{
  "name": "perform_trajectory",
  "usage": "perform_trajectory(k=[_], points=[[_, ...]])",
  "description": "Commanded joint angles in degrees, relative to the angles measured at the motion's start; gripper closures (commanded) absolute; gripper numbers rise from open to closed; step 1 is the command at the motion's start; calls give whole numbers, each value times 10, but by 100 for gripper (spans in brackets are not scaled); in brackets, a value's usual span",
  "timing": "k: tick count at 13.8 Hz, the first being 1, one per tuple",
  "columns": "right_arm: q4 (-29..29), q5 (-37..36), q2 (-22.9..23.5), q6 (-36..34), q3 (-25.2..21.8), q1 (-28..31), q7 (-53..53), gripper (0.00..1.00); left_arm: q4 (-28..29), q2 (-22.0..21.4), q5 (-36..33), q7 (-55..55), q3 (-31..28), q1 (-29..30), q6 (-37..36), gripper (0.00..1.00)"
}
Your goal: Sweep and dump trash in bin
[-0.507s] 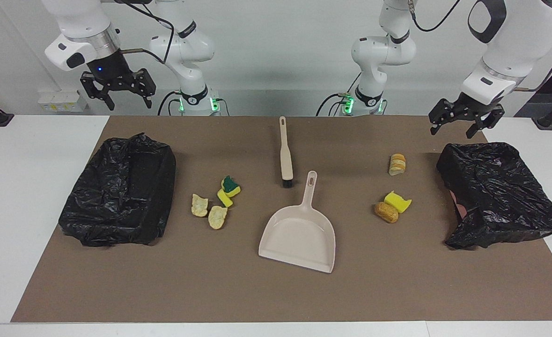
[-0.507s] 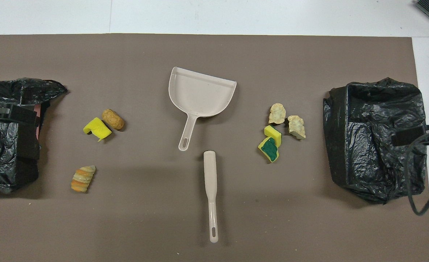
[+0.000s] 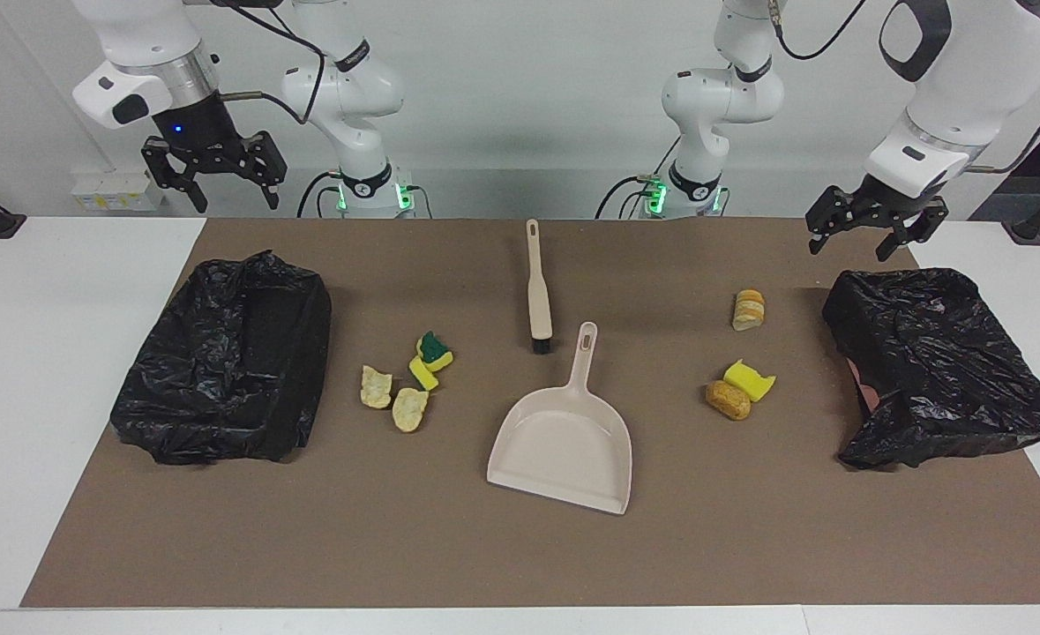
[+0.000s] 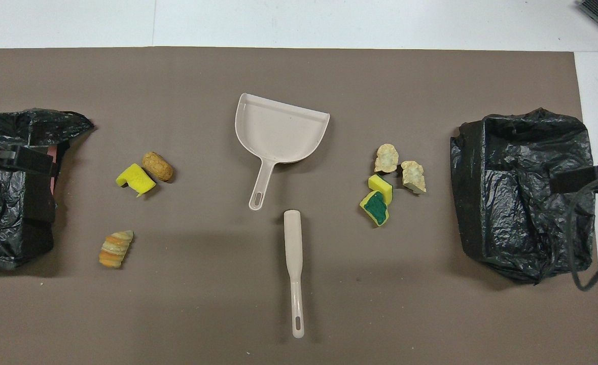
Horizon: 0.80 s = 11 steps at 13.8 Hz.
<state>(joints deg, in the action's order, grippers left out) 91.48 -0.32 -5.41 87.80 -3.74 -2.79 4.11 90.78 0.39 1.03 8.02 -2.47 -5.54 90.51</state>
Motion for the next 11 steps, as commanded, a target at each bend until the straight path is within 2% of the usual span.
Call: perform_trajectory(k=[1,5,11], points=[[9,2,-3,19,1,7,12,0,57,-26,-9,8,5,-3,12,0],[12,2,-6,16,0,8,13,0,210,-86,-9,6,7,-43,131,0],[21,2,-9,19,0,9,13,0,323,-98,-9,-38,7,-159,218,0]])
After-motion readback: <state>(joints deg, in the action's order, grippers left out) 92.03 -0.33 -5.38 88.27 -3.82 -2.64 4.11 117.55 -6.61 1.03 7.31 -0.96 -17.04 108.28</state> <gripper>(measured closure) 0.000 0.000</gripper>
